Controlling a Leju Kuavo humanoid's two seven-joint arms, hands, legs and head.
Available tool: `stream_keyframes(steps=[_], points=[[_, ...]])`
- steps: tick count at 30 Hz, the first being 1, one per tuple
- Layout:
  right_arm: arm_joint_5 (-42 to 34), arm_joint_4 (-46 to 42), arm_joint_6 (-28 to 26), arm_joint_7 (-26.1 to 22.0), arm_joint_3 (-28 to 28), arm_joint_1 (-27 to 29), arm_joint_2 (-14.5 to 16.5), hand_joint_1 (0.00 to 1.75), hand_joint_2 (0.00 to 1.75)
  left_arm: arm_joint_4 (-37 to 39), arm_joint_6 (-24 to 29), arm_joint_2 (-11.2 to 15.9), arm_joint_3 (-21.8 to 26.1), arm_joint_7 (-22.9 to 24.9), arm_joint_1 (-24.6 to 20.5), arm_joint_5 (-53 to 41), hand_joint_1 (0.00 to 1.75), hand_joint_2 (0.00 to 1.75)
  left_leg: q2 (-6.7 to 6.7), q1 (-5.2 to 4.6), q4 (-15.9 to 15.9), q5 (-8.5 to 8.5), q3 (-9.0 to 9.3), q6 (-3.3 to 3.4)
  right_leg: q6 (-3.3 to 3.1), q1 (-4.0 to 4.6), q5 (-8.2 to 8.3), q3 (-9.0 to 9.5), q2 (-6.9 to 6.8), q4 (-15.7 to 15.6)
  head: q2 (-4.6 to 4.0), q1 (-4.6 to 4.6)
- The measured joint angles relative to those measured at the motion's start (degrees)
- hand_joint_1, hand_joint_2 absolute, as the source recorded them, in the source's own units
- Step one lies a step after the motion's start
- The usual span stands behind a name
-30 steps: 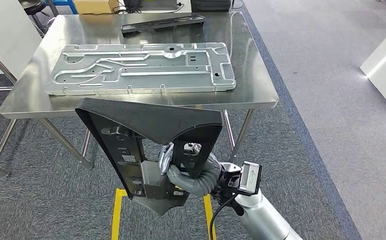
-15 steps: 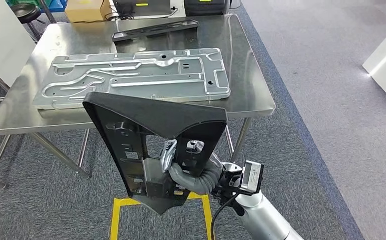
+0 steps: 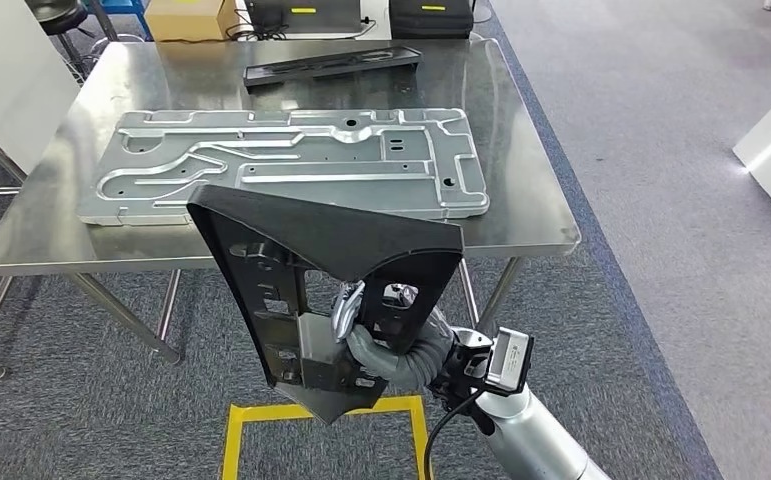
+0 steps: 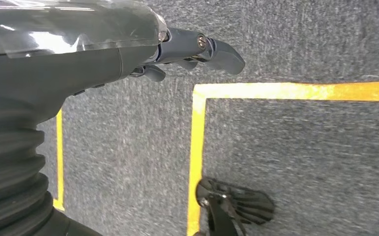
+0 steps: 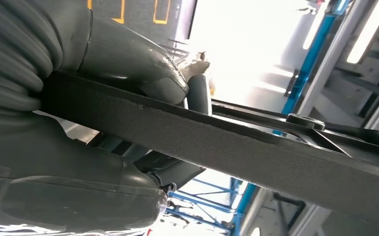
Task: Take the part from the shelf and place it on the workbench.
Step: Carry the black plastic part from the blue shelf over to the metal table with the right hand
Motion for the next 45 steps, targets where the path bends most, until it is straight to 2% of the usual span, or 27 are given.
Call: stream_keyframes(steps=[2, 5, 7, 8, 9, 11, 12, 13, 14, 16, 18, 21, 23, 24, 26, 27, 28, 29, 31, 33, 35, 38, 40, 42, 43, 44, 45], points=[[-0.05, -0.05, -0.01, -0.31, -0.22, -0.01, -0.11, 1.73, 1.75, 0.04, -0.01, -0.14, -0.02, 0.12, -0.06, -0.01, 0.0, 1.75, -0.23, -0.19, -0.05, -0.76, 0.8, -0.29, -1.12, 0.48, 3.51, 2.42, 0.0, -6.83, 0.0, 0.02], [-0.24, -0.24, 0.1, -0.86, -0.7, 0.11, -0.28, 1.73, 1.75, 0.1, 0.05, -0.29, -0.03, 0.34, -0.16, -0.01, 0.0, 1.75, -0.29, -0.06, -0.47, -1.29, 1.1, -1.27, -1.97, 0.85, 3.31, 3.39, 0.16, -9.43, 0.0, 0.04], [-0.33, -0.57, 0.25, -1.2, -1.05, 0.21, -0.32, 1.73, 1.75, 0.09, 0.12, -0.21, -0.04, 0.34, -0.27, -0.01, 0.0, 1.75, 0.01, -0.12, 0.09, -2.01, 1.42, -1.84, -2.28, 0.41, 3.14, 4.57, 0.16, -10.48, 0.0, 0.04], [-0.38, -0.72, 0.32, -1.33, -1.15, 0.19, -0.32, 1.73, 1.75, 0.08, 0.15, -0.18, -0.05, 0.33, -0.37, -0.02, 0.0, 1.75, 0.2, -0.14, 1.93, -2.94, 0.79, -2.1, -2.41, 0.12, 3.0, 5.36, 0.08, -11.05, 0.0, 0.04], [-0.41, -0.8, 0.38, -1.46, -1.22, 0.23, -0.32, 1.73, 1.75, 0.08, 0.16, -0.14, -0.06, 0.31, -0.41, -0.02, 0.0, 1.75, 0.39, 0.02, 5.11, -4.25, -0.75, -2.34, -2.52, -0.03, 2.75, 6.09, -0.03, -11.41, 0.0, 0.03], [-0.45, -0.79, 0.43, -1.67, -1.37, 0.52, -0.37, 1.73, 1.75, 0.08, 0.16, -0.07, -0.08, 0.31, -0.38, -0.03, 0.0, 1.75, 0.62, 0.31, 13.1, -6.76, -5.6, -2.92, -2.63, -0.09, 1.97, 7.0, -0.14, -11.49, 0.0, 0.03], [-0.45, -0.79, 0.43, -1.77, -1.45, 0.78, -0.4, 1.73, 1.75, 0.08, 0.16, -0.01, -0.08, 0.31, -0.27, -0.03, 0.0, 1.75, 0.7, 0.47, 15.55, -6.82, -7.57, -3.19, -2.56, -0.12, 1.55, 7.44, -0.14, -11.46, 0.0, 0.03], [-0.45, -0.79, 0.41, -1.91, -1.54, 1.02, -0.43, 1.73, 1.75, 0.08, 0.16, 0.03, -0.08, 0.31, -0.16, -0.05, 0.0, 1.75, 0.77, 0.6, 15.87, -5.67, -8.57, -3.4, -2.45, -0.16, 1.1, 7.94, -0.11, -11.42, 0.0, 0.03], [-0.44, -0.79, 0.4, -2.07, -1.62, 1.19, -0.44, 1.73, 1.75, 0.08, 0.16, 0.05, -0.08, 0.31, -0.09, -0.09, 0.0, 1.75, 0.84, 0.73, 13.78, -3.32, -8.35, -3.53, -2.28, -0.23, 0.6, 8.58, -0.07, -11.37, 0.0, 0.03], [-0.41, -0.79, 0.37, -2.44, -1.84, 1.36, -0.45, 1.73, 1.75, 0.08, 0.15, 0.11, -0.09, 0.27, -0.04, -0.24, 0.0, 1.75, 1.01, 0.9, 6.13, 1.94, -5.79, -3.63, -1.75, -0.26, -0.56, 9.87, -0.06, -11.17, 0.0, 0.03], [-0.35, -0.89, 0.33, -2.7, -2.18, 1.4, -0.49, 1.73, 1.75, 0.08, 0.08, 0.16, -0.13, 0.22, -0.1, -0.47, 0.0, 1.75, 1.09, 0.78, 1.11, 3.73, -3.83, -3.2, -1.11, -0.11, -1.44, 10.28, -0.03, -10.81, 0.0, 0.04], [-0.31, -1.5, 0.16, -2.84, -2.71, 1.47, -0.57, 1.73, 1.75, 0.08, -0.08, 0.3, -0.19, 0.12, -0.13, -0.64, 0.0, 1.75, 0.96, 0.57, 0.4, 2.91, -3.58, -2.02, -0.19, -0.13, -2.11, 10.2, -0.01, -10.69, 0.0, 0.03], [-0.29, -2.25, -0.01, -2.9, -3.06, 1.47, -0.6, 1.73, 1.75, 0.08, -0.16, 0.36, -0.33, 0.02, -0.17, -0.73, 0.0, 1.75, 0.91, 0.65, 0.13, 2.55, -3.11, -1.25, 0.45, -0.32, -3.49, 9.19, -0.06, -8.29, 0.0, 0.03], [-0.27, -2.63, -0.15, -2.93, -3.28, 1.51, -0.61, 1.73, 1.75, 0.08, -0.2, 0.39, -0.45, -0.05, -0.23, -0.77, 0.0, 1.75, 0.91, 0.7, 0.03, 2.35, -2.83, -0.93, 0.71, -0.41, -4.81, 7.56, -0.08, -5.24, 0.0, 0.04], [-0.22, -3.15, -0.39, -2.98, -3.75, 1.82, -0.67, 1.73, 1.75, 0.08, -0.21, 0.49, -0.73, -0.2, -0.29, -0.83, 0.0, 1.75, 0.9, 0.59, 0.04, 1.82, -2.4, -0.55, 1.03, -0.49, -7.56, 2.35, -0.11, 3.15, 0.0, 0.04], [-0.19, -3.29, -0.47, -2.98, -3.95, 2.08, -0.73, 1.73, 1.75, 0.08, -0.21, 0.54, -0.82, -0.25, -0.25, -0.84, 0.0, 1.75, 0.87, 0.52, 0.05, 1.51, -2.09, -0.48, 1.06, -0.51, -7.91, 0.08, -0.11, 6.19, 0.0, 0.05], [-0.12, -3.48, -0.52, -3.01, -4.15, 2.35, -0.79, 1.73, 1.75, 0.08, -0.22, 0.59, -0.89, -0.29, -0.2, -0.89, 0.0, 1.75, 0.81, 0.43, 0.06, 1.15, -1.62, -0.46, 0.96, -0.51, -6.91, -1.25, -0.11, 7.13, 0.0, 0.05], [-0.07, -3.71, -0.57, -3.08, -4.32, 2.58, -0.84, 1.73, 1.75, 0.08, -0.23, 0.62, -0.94, -0.31, -0.15, -0.93, 0.0, 1.75, 0.75, 0.33, 0.06, 0.74, -1.0, -0.47, 0.73, -0.47, -4.69, -1.37, -0.11, 5.67, 0.0, 0.05], [0.16, -4.29, -0.76, -3.38, -4.74, 2.83, -0.89, 1.73, 1.75, 0.09, -0.25, 0.61, -1.0, -0.33, -0.08, -1.01, 0.0, 1.75, 0.63, 0.14, -0.02, -0.17, 0.35, -0.57, -0.19, -0.16, 1.05, 0.98, -0.1, -1.85, 0.0, 0.05], [0.47, -4.84, -1.09, -3.8, -5.22, 2.91, -0.93, 1.73, 1.75, 0.1, -0.22, 0.55, -1.02, -0.31, -0.17, -0.98, 0.0, 1.75, 0.57, -0.03, -0.12, -0.87, 1.1, -0.97, -1.11, 0.29, 3.53, 3.24, -0.16, -7.62, 0.0, 0.06], [0.92, -5.31, -1.44, -4.2, -5.73, 3.06, -0.98, 1.73, 1.75, 0.1, -0.13, 0.55, -1.01, -0.25, -0.25, -0.82, 0.0, 1.75, 0.64, -0.03, -0.38, -1.25, 1.37, -1.6, -1.57, 0.56, 3.09, 3.78, -0.12, -8.97, 0.0, 0.08], [1.48, -6.1, -1.94, -4.86, -6.64, 3.22, -0.99, 1.73, 1.75, 0.09, 0.12, 0.63, -1.0, -0.19, -0.33, -0.54, 0.0, 1.75, 0.84, -0.03, 1.04, -2.6, 1.24, -2.4, -2.13, -0.03, 2.86, 4.97, -0.13, -10.23, 0.0, 0.07], [2.31, -6.58, -2.6, -5.17, -7.41, 3.11, -0.99, 1.73, 1.75, 0.08, 0.21, 0.66, -0.99, -0.32, -0.34, -0.25, 0.0, 1.75, 0.88, 0.11, 7.35, -5.45, -1.77, -2.82, -2.51, -0.2, 2.55, 5.88, -0.3, -10.72, 0.0, 0.08], [3.68, -7.11, -3.22, -5.27, -8.46, 3.01, -0.98, 1.73, 1.75, 0.08, 0.25, 0.73, -0.96, -0.6, -0.18, 0.01, 0.0, 1.75, 0.88, 0.33, 14.94, -7.72, -6.46, -3.29, -2.63, -0.2, 2.05, 6.35, -0.36, -10.7, 0.0, 0.07], [4.42, -7.43, -3.46, -5.29, -9.13, 2.9, -0.98, 1.73, 1.75, 0.08, 0.25, 0.75, -0.95, -0.73, -0.05, 0.04, 0.0, 1.75, 0.89, 0.43, 16.53, -7.37, -7.92, -3.48, -2.58, -0.21, 1.78, 6.61, -0.34, -10.66, 0.0, 0.07], [5.08, -7.74, -3.66, -5.32, -9.91, 2.59, -0.97, 1.73, 1.75, 0.08, 0.25, 0.76, -0.95, -0.85, 0.06, 0.03, 0.0, 1.75, 0.9, 0.55, 15.73, -5.73, -8.24, -3.62, -2.48, -0.25, 1.48, 6.93, -0.3, -10.57, 0.0, 0.07], [5.61, -7.97, -3.9, -5.34, -10.73, 2.04, -0.96, 1.73, 1.75, 0.08, 0.25, 0.79, -0.95, -0.95, 0.13, 0.02, 0.0, 1.75, 0.93, 0.68, 12.69, -3.12, -7.45, -3.7, -2.31, -0.3, 1.1, 7.31, -0.26, -10.43, 0.0, 0.07]])
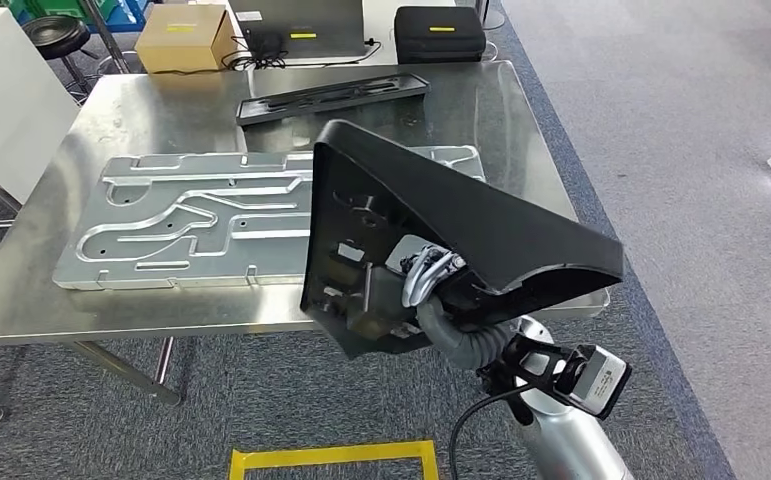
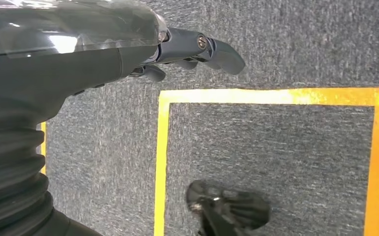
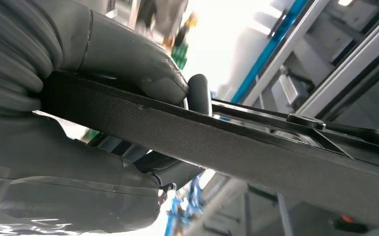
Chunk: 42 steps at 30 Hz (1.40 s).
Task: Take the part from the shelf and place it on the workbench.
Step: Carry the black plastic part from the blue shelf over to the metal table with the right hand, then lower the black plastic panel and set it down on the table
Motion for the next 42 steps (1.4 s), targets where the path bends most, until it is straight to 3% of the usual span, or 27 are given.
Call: stream_keyframes(steps=[2, 3, 8, 10, 12, 13, 14, 15, 17, 19, 23, 25, 27, 28, 29, 30, 32, 33, 35, 38, 40, 42], points=[[0.63, -0.04, -0.82, 0.07, -2.08, -1.88, 0.01, 1.73, 1.75, 0.0, -0.07, 0.07, -0.01, -0.27, 0.01, -0.12, 0.0, 1.75, 0.15, 0.11, -7.83, 4.62, 2.71, 0.03, 0.54, 0.05, -0.87, 0.53, 0.08, 0.58, 0.0, 0.0], [0.75, 0.17, -1.35, 0.21, -3.18, -3.12, 0.01, 1.73, 1.75, 0.0, -0.15, 0.1, -0.02, -0.43, -0.04, -0.24, 0.0, 1.75, 0.17, 0.07, -10.34, 5.65, 3.63, 0.28, 0.86, 0.14, -1.18, 0.54, 0.13, 0.88, 0.0, 0.0], [3.77, 5.91, -5.56, 1.47, -8.93, -11.33, -0.07, 1.73, 1.75, 0.0, -0.82, 0.16, -0.07, -1.47, -0.27, -0.89, 0.0, 1.75, -0.01, -0.14, -11.83, 5.63, 3.94, 2.22, 2.37, 0.02, -2.34, -0.34, 0.13, 2.4, 0.0, 0.02], [7.66, 10.1, -9.04, 2.29, -10.31, -15.33, -0.18, 1.73, 1.75, 0.0, -1.18, 0.17, -0.09, -1.83, -0.43, -1.07, 0.0, 1.75, 0.03, -0.05, -11.97, 5.69, 3.94, 2.75, 2.92, -0.17, -5.1, -3.03, 0.07, 7.72, 0.0, 0.02], [13.22, 15.37, -13.53, 3.22, -10.86, -19.26, -0.24, 1.73, 1.75, 0.0, -1.41, 0.21, -0.1, -2.07, -0.53, -1.18, 0.0, 1.75, 0.07, -0.11, -11.95, 5.65, 3.9, 2.94, 3.2, -0.26, -7.96, -7.3, 0.05, 15.49, 0.0, 0.01], [16.48, 18.02, -15.83, 3.98, -10.85, -21.06, -0.24, 1.73, 1.75, 0.0, -1.49, 0.23, -0.1, -2.1, -0.55, -1.2, 0.0, 1.75, 0.04, -0.13, -11.94, 5.63, 3.93, 2.96, 3.21, -0.29, -8.1, -8.75, 0.04, 17.7, 0.0, 0.01], [19.97, 20.71, -18.02, 5.1, -10.7, -22.91, -0.24, 1.73, 1.75, 0.0, -1.56, 0.26, -0.11, -2.1, -0.57, -1.22, 0.0, 1.75, -0.03, -0.14, -11.92, 5.61, 3.99, 2.95, 3.11, -0.3, -7.04, -9.18, 0.03, 17.72, 0.0, 0.01], [23.64, 23.38, -20.03, 6.52, -10.42, -24.79, -0.21, 1.73, 1.75, 0.0, -1.64, 0.27, -0.11, -2.1, -0.59, -1.24, 0.0, 1.75, -0.12, -0.15, -11.91, 5.57, 4.09, 2.91, 2.92, -0.3, -4.95, -8.46, 0.03, 15.34, 0.0, 0.01], [31.57, 29.12, -23.92, 9.87, -9.29, -29.12, -0.06, 1.73, 1.75, 0.0, -1.87, 0.27, -0.13, -2.09, -0.64, -1.31, 0.0, 1.75, -0.3, -0.24, -11.9, 5.47, 4.24, 2.68, 2.29, -0.11, -0.39, -5.22, 0.07, 7.36, 0.0, 0.01], [39.84, 35.61, -26.86, 13.74, -7.28, -33.69, 0.57, 1.73, 1.75, 0.0, -2.15, 0.29, -0.13, -2.08, -0.75, -1.37, 0.0, 1.75, -0.34, -0.34, -11.89, 5.48, 4.05, 2.19, 1.8, 0.25, 1.35, -3.34, 0.14, 2.38, 0.0, 0.01], [55.83, 50.64, -26.99, 23.5, -0.59, -41.65, 3.3, 1.73, 1.75, 0.0, -2.61, 0.34, -0.14, -2.23, -0.89, -1.37, 0.0, 1.75, -0.19, -0.34, -11.54, 5.08, 3.81, 0.82, 0.82, 0.16, 1.46, -3.02, 0.22, 1.14, 0.0, 0.01], [61.49, 57.41, -25.23, 27.06, 3.07, -44.5, 5.35, 1.73, 1.75, 0.0, -2.9, 0.34, -0.14, -2.35, -1.01, -1.36, 0.0, 1.75, -0.12, -0.28, -7.19, 2.72, 1.78, 0.25, 0.2, -0.02, 1.62, -2.73, 0.13, 0.73, 0.0, 0.01], [65.45, 63.41, -23.19, 29.58, 6.55, -46.16, 7.28, 1.73, 1.75, 0.0, -3.38, 0.34, -0.13, -2.44, -1.07, -1.36, 0.0, 1.75, -0.11, -0.25, 0.34, -0.31, -2.13, -0.2, -0.15, 0.15, 1.48, -2.66, 0.04, 0.75, 0.0, 0.0], [67.19, 66.02, -22.17, 30.58, 8.19, -46.55, 8.06, 1.73, 1.75, 0.0, -3.67, 0.34, -0.13, -2.49, -1.03, -1.36, 0.0, 1.75, -0.1, -0.25, 3.0, -0.89, -3.67, -0.34, -0.23, 0.25, 1.39, -2.58, -0.02, 0.77, 0.0, 0.0], [68.84, 68.26, -21.25, 31.32, 9.69, -46.75, 8.71, 1.73, 1.75, 0.01, -4.02, 0.34, -0.14, -2.6, -0.95, -1.36, 0.0, 1.75, -0.09, -0.25, 3.56, -0.33, -4.25, -0.41, -0.25, 0.31, 1.26, -2.47, -0.06, 0.82, 0.0, 0.0], [70.3, 70.11, -20.53, 31.76, 11.09, -46.81, 9.22, 1.73, 1.75, 0.01, -4.32, 0.34, -0.14, -2.75, -0.87, -1.37, 0.0, 1.75, -0.07, -0.24, 1.8, 1.28, -3.67, -0.41, -0.22, 0.33, 1.11, -2.33, -0.08, 0.89, 0.0, 0.0], [72.41, 72.75, -19.59, 31.95, 13.42, -46.84, 9.96, 1.73, 1.75, 0.02, -4.8, 0.37, -0.15, -3.15, -0.76, -1.45, 0.0, 1.75, -0.04, -0.26, -5.77, 5.32, -0.23, -0.19, 0.04, 0.36, 0.62, -2.04, -0.07, 1.2, 0.0, 0.0], [73.12, 73.87, -19.29, 31.8, 14.47, -46.91, 10.22, 1.73, 1.75, 0.02, -4.99, 0.39, -0.16, -3.37, -0.77, -1.54, 0.0, 1.75, -0.07, -0.32, -9.04, 6.48, 1.33, 0.1, 0.24, 0.45, 0.38, -2.02, -0.04, 1.43, 0.0, 0.0], [74.08, 75.75, -19.02, 31.37, 16.21, -46.86, 10.51, 1.73, 1.75, 0.02, -5.37, 0.41, -0.21, -3.83, -0.81, -1.77, 0.0, 1.75, -0.12, -0.48, -11.63, 6.71, 2.62, 0.8, 0.69, 0.63, 0.14, -2.12, 0.0, 1.65, 0.0, 0.0], [74.78, 77.56, -19.71, 31.26, 17.91, -46.5, 10.62, 1.73, 1.75, 0.02, -5.68, 0.38, -0.63, -4.35, -0.88, -2.15, 0.0, 1.75, -0.1, -0.27, -12.03, 6.81, 2.73, 1.84, 1.46, 0.7, -0.41, -2.33, 0.03, 2.09, 0.0, 0.0], [74.94, 78.37, -20.85, 31.41, 18.55, -46.34, 10.6, 1.73, 1.75, 0.02, -5.75, 0.34, -1.14, -4.46, -1.11, -2.51, 0.0, 1.75, -0.04, -0.05, -12.39, 6.89, 2.95, 2.44, 2.04, 0.59, -2.74, -4.21, 0.06, 6.08, 0.0, 0.01], [75.02, 79.21, -22.13, 31.47, 18.98, -45.76, 10.45, 1.73, 1.75, 0.02, -5.67, 0.34, -1.52, -4.46, -1.45, -2.87, 0.0, 1.75, -0.02, -0.07, -12.4, 6.82, 3.0, 2.75, 2.46, 0.34, -5.93, -8.26, 0.05, 13.75, 0.0, 0.0]])
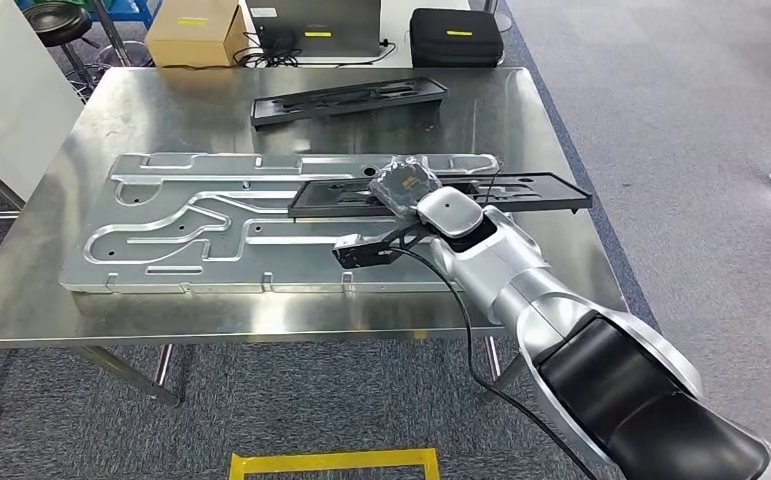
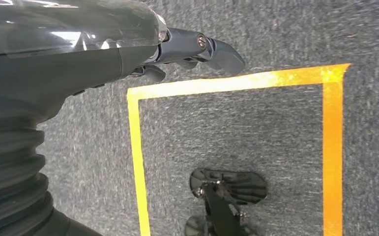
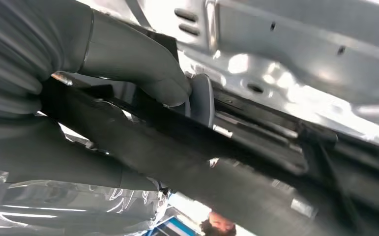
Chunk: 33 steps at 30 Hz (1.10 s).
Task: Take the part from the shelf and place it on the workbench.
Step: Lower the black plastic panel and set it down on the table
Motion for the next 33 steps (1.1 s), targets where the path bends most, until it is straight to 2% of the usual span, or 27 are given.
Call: stream_keyframes(steps=[1, 2, 3, 5, 6, 7, 8, 9, 11, 13, 15, 16, 17, 18, 19, 20, 22, 23, 26, 27, 29, 31, 32, 33], points=[[0.03, 0.38, -0.59, 0.01, 0.19, 0.54, -0.11, 1.73, 1.75, 0.0, 0.09, 0.01, -0.11, 0.04, -0.13, -0.12, 0.0, 1.75, -0.02, -0.01, 0.01, -0.03, 0.02, 0.04, 0.12, -0.13, -0.77, -1.78, -0.01, 3.07, 0.0, 0.01], [0.06, 0.7, -1.19, 0.0, 0.32, 1.15, -0.21, 1.73, 1.75, 0.0, 0.2, 0.01, -0.21, 0.1, -0.22, -0.21, 0.0, 1.75, -0.05, -0.01, 0.04, -0.08, 0.07, 0.05, 0.17, -0.23, -0.48, -2.7, -0.02, 4.26, 0.0, 0.01], [0.07, 0.97, -1.89, -0.02, 0.4, 1.7, -0.28, 1.73, 1.75, 0.0, 0.32, 0.02, -0.33, 0.16, -0.28, -0.27, 0.0, 1.75, -0.1, -0.01, 0.07, -0.13, 0.13, 0.02, 0.1, -0.29, 0.93, -2.43, -0.03, 3.07, 0.0, 0.0], [0.07, 1.4, -3.36, -0.06, 0.45, 2.34, -0.34, 1.73, 1.75, 0.0, 0.52, 0.02, -0.59, 0.21, -0.32, -0.37, 0.0, 1.75, -0.17, -0.04, 0.11, -0.29, 0.33, -0.16, -0.38, -0.23, 5.25, 0.86, -0.06, -4.64, 0.0, 0.0], [0.04, 1.57, -4.1, -0.06, 0.46, 2.45, -0.37, 1.73, 1.75, 0.0, 0.62, 0.01, -0.77, 0.17, -0.34, -0.47, 0.0, 1.75, -0.17, -0.13, 0.13, -0.38, 0.36, -0.35, -0.65, -0.05, 6.83, 2.58, -0.09, -8.44, 0.0, 0.0], [0.01, 1.71, -4.73, -0.07, 0.46, 2.52, -0.39, 1.73, 1.75, 0.0, 0.74, 0.02, -0.95, 0.1, -0.35, -0.56, 0.0, 1.75, -0.15, -0.2, 0.13, -0.45, 0.37, -0.59, -0.89, 0.13, 7.71, 3.73, -0.1, -11.01, 0.0, 0.0], [-0.03, 1.85, -5.31, -0.06, 0.46, 2.63, -0.42, 1.73, 1.75, 0.0, 0.85, 0.04, -1.12, 0.0, -0.36, -0.65, 0.0, 1.75, -0.12, -0.24, 0.11, -0.49, 0.37, -0.87, -1.07, 0.31, 7.9, 4.21, -0.07, -12.17, 0.0, 0.0], [-0.07, 1.98, -5.81, -0.06, 0.46, 2.81, -0.45, 1.73, 1.75, 0.0, 0.98, 0.07, -1.26, -0.1, -0.37, -0.73, 0.0, 1.75, -0.08, -0.28, 0.05, -0.49, 0.41, -1.19, -1.18, 0.44, 7.89, 4.23, -0.02, -12.27, 0.0, -0.01], [-0.15, 2.23, -6.81, -0.07, 0.45, 3.31, -0.56, 1.73, 1.75, 0.01, 1.13, 0.18, -1.44, -0.44, -0.37, -0.86, 0.0, 1.75, -0.03, -0.28, 0.27, -0.84, 0.43, -1.8, -1.64, 0.16, 8.11, 4.51, 0.04, -12.75, 0.0, -0.01], [-0.32, 2.41, -7.94, -0.16, 0.37, 3.74, -0.67, 1.73, 1.75, 0.02, 1.25, 0.24, -1.61, -0.76, -0.39, -1.13, 0.0, 1.75, 0.01, -0.25, 3.39, -2.91, -0.85, -2.29, -2.23, -0.19, 8.31, 4.9, -0.03, -13.29, 0.0, -0.01], [-0.43, 2.59, -8.77, -0.29, 0.22, 4.32, -0.81, 1.73, 1.75, 0.02, 1.39, 0.26, -1.81, -0.85, -0.4, -1.33, 0.0, 1.75, 0.04, -0.15, 10.66, -6.48, -4.13, -2.65, -2.56, -0.15, 8.26, 4.97, -0.07, -13.34, 0.0, 0.0], [-0.45, 2.71, -9.03, -0.35, 0.15, 4.8, -0.91, 1.73, 1.75, 0.02, 1.45, 0.27, -1.92, -0.83, -0.39, -1.37, 0.0, 1.75, 0.04, -0.13, 14.11, -7.73, -5.77, -2.79, -2.6, -0.12, 8.23, 4.99, -0.06, -13.32, 0.0, 0.0], [-0.49, 2.84, -9.21, -0.39, 0.08, 5.35, -1.03, 1.3, 1.31, 0.02, 1.47, 0.27, -2.04, -0.8, -0.37, -1.42, 0.0, 1.75, 0.04, -0.12, 15.96, -8.0, -6.71, -2.9, -2.62, -0.1, 8.2, 5.0, -0.06, -13.29, 0.0, 0.0], [-0.55, 2.94, -9.38, -0.43, -0.02, 5.87, -1.14, 0.86, 0.87, 0.02, 1.48, 0.26, -2.18, -0.77, -0.36, -1.47, 0.0, 1.75, 0.05, -0.09, 15.57, -7.16, -6.56, -2.95, -2.59, -0.11, 8.16, 5.03, -0.04, -13.23, 0.0, 0.0], [-0.6, 3.02, -9.53, -0.46, -0.14, 6.28, -1.24, 0.43, 0.44, 0.02, 1.49, 0.25, -2.34, -0.76, -0.37, -1.51, 0.0, 1.75, 0.06, -0.03, 12.95, -5.42, -5.34, -2.94, -2.5, -0.12, 8.1, 5.06, 0.01, -13.13, 0.0, -0.01], [-0.63, 3.06, -9.67, -0.48, -0.3, 6.52, -1.33, 0.0, 0.0, 0.02, 1.53, 0.25, -2.51, -0.76, -0.39, -1.55, 0.0, 1.75, 0.08, 0.04, 8.87, -3.39, -3.38, -2.87, -2.34, -0.13, 7.97, 5.07, 0.06, -12.96, 0.0, -0.01], [-0.64, 3.1, -10.07, -0.48, -0.63, 6.7, -1.53, 0.0, 0.0, 0.02, 1.77, 0.26, -2.73, -0.76, -0.47, -1.61, 0.0, 1.75, 0.06, -0.03, 2.23, -1.2, -0.08, -2.43, -1.85, 0.09, 7.67, 4.92, 0.21, -12.49, 0.0, -0.01], [-0.62, 3.12, -10.26, -0.45, -0.79, 6.76, -1.63, 0.0, 0.0, 0.02, 1.95, 0.26, -2.79, -0.76, -0.48, -1.68, 0.0, 1.75, 0.03, -0.11, 0.74, -1.01, 0.66, -2.1, -1.6, 0.2, 7.58, 4.84, 0.27, -12.34, 0.0, 0.0], [-0.49, 3.2, -10.54, -0.38, -1.2, 6.93, -1.93, 0.0, 0.0, 0.04, 2.32, 0.22, -2.9, -0.76, -0.44, -1.88, 0.0, 1.75, 0.0, -0.19, 0.3, -1.02, 0.86, -1.01, -0.76, 0.16, 7.37, 4.78, 0.3, -12.13, 0.0, 0.01], [-0.42, 3.22, -10.67, -0.39, -1.34, 6.94, -2.04, 0.0, 0.0, 0.04, 2.41, 0.21, -2.91, -0.76, -0.48, -1.9, 0.0, 1.75, 0.04, -0.13, 0.16, -0.91, 0.92, -0.63, -0.42, 0.07, 6.68, 4.43, 0.27, -11.24, 0.0, 0.0], [-0.23, 3.23, -11.05, -0.54, -1.76, 7.0, -2.21, 0.0, 0.0, 0.04, 2.64, 0.2, -2.92, -0.77, -0.61, -1.89, 0.0, 0.87, 0.12, 0.01, -0.06, -0.75, 1.0, -0.11, 0.17, -0.16, 3.66, 2.12, 0.21, -6.14, 0.0, 0.01], [0.18, 3.26, -11.47, -0.9, -2.25, 7.33, -2.29, 0.0, 0.0, 0.04, 2.94, 0.21, -2.92, -0.77, -0.64, -1.75, 0.0, 0.0, 0.13, -0.01, -0.05, -0.78, 0.97, 0.07, 0.55, -0.27, 0.36, -1.65, 0.19, 1.56, 0.0, 0.01], [0.45, 3.28, -11.65, -1.06, -2.47, 7.55, -2.31, 0.0, 0.0, 0.04, 3.08, 0.21, -2.92, -0.77, -0.64, -1.66, 0.0, 0.0, 0.11, -0.01, -0.04, -0.8, 0.98, 0.09, 0.61, -0.3, -0.12, -2.9, 0.18, 3.93, 0.0, 0.01], [0.71, 3.29, -11.83, -1.16, -2.64, 7.71, -2.32, 0.0, 0.0, 0.04, 3.2, 0.22, -2.92, -0.77, -0.63, -1.55, 0.0, 0.0, 0.08, -0.02, -0.02, -0.81, 1.01, 0.09, 0.56, -0.3, 0.53, -3.13, 0.18, 4.11, 0.0, 0.01]])
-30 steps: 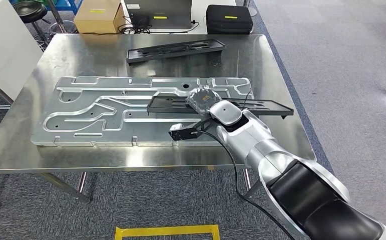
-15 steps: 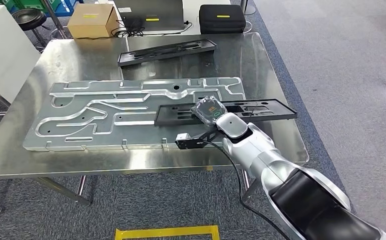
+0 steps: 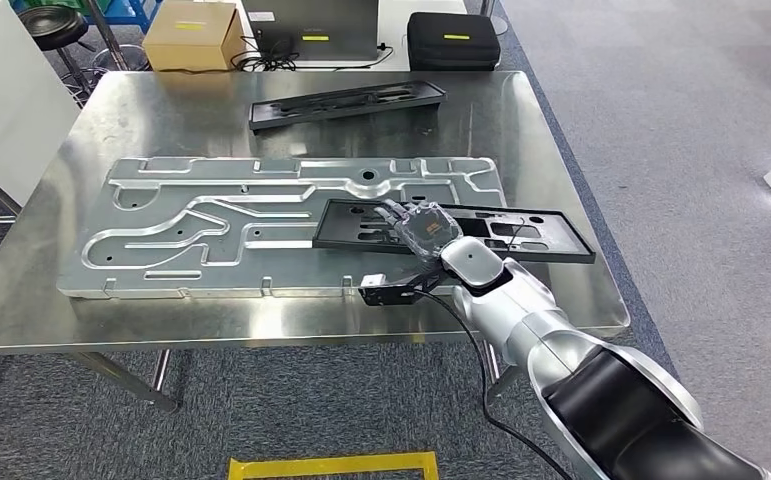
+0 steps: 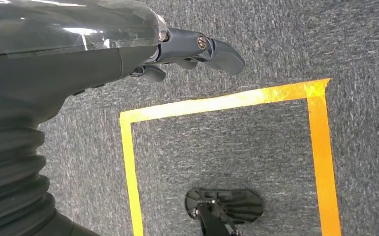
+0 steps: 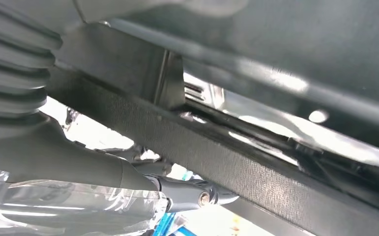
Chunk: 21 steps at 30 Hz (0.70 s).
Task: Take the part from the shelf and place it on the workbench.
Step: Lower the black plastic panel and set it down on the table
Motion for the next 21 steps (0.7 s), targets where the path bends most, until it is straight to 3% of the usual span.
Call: stream_keyframes(steps=[1, 3, 5, 8, 10, 13, 14, 15, 16, 19, 21], points=[[0.19, -0.02, -0.21, -0.05, -0.17, 0.07, 0.0, 0.0, 0.0, 0.0, 0.08, 0.0, 0.0, 0.01, 0.0, 0.09, 0.0, 0.0, -0.05, -0.01, 0.01, -0.03, 0.06, -0.03, -0.16, 0.02, 1.63, 0.93, 0.0, -2.14, 0.0, -0.01], [0.35, -0.06, -0.89, -0.05, -0.57, -0.1, 0.01, 0.0, 0.0, 0.01, 0.15, -0.02, 0.0, 0.01, -0.02, 0.2, 0.0, 0.0, -0.14, -0.08, 0.05, -0.14, 0.19, -0.21, -0.8, 0.18, 5.48, 4.9, 0.01, -10.35, 0.0, -0.01], [0.68, -0.17, -2.67, -0.05, -1.09, -0.29, 0.06, 0.0, 0.0, 0.02, 0.29, -0.07, 0.0, 0.0, 0.01, 0.34, 0.0, 0.0, -0.19, -0.22, 0.07, -0.24, 0.2, -0.68, -1.38, 0.54, 7.19, 7.49, 0.0, -15.74, 0.0, -0.01], [1.11, -0.75, -6.61, -0.03, -1.9, -0.38, 0.13, 0.0, 0.0, 0.02, 0.61, -0.08, 0.0, -0.02, 0.16, 0.62, 0.0, 0.0, -0.18, -0.23, -0.07, -0.34, 0.28, -1.62, -2.04, 0.6, 7.38, 7.93, -0.03, -16.84, 0.0, -0.02], [1.17, -1.28, -8.08, -0.02, -2.35, -0.68, 0.23, 0.0, 0.0, 0.02, 0.79, -0.07, 0.0, -0.04, 0.2, 0.68, 0.0, 0.0, -0.14, -0.24, 2.08, -1.92, -0.54, -2.15, -2.71, 0.22, 7.66, 8.32, -0.13, -17.45, 0.0, -0.02], [1.38, -1.67, -9.58, -0.32, -2.59, -0.92, 0.42, 0.0, 0.0, 0.02, 1.0, -0.02, 0.0, -0.05, 0.28, 0.74, 0.0, 0.0, -0.1, -0.12, 12.59, -7.07, -5.38, -2.76, -3.28, 0.21, 7.68, 8.55, -0.23, -17.69, 0.0, -0.02], [1.46, -1.86, -10.55, -0.67, -2.7, -0.83, 0.46, 0.0, 0.0, 0.02, 1.04, -0.01, 0.0, -0.03, 0.38, 0.79, 0.0, 0.0, -0.09, -0.08, 15.38, -7.88, -6.77, -2.92, -3.32, 0.26, 7.64, 8.57, -0.23, -17.65, 0.0, -0.02], [1.52, -2.2, -11.76, -1.15, -2.89, -0.75, 0.52, 0.0, 0.0, 0.02, 1.06, -0.02, 0.0, -0.01, 0.47, 0.86, 0.0, 0.0, -0.09, -0.04, 16.24, -7.61, -7.28, -3.03, -3.33, 0.28, 7.59, 8.57, -0.22, -17.58, 0.0, -0.02], [1.57, -2.74, -13.1, -1.71, -3.17, -0.75, 0.6, 0.0, 0.0, 0.02, 1.06, -0.01, 0.0, 0.01, 0.53, 1.01, 0.0, 0.0, -0.07, 0.01, 14.69, -6.23, -6.61, -3.08, -3.28, 0.29, 7.52, 8.6, -0.18, -17.47, 0.0, -0.02], [1.81, -5.76, -16.37, -3.18, -4.46, -1.11, 0.79, 0.0, 0.0, 0.02, 1.05, 0.09, 0.01, 0.01, 0.44, 1.62, 0.0, 0.0, -0.01, 0.05, 3.41, -1.0, -1.19, -2.71, -2.75, 0.38, 6.99, 8.59, -0.02, -16.79, 0.0, -0.02], [1.37, -8.63, -17.7, -4.43, -5.64, -0.94, 0.69, 0.0, 0.0, 0.02, 1.02, 0.15, 0.05, -0.07, 0.46, 1.96, 0.0, 0.0, -0.05, -0.15, 0.37, -0.47, 0.29, -2.1, -2.21, 0.57, 6.78, 8.43, 0.03, -16.47, 0.0, -0.02]])
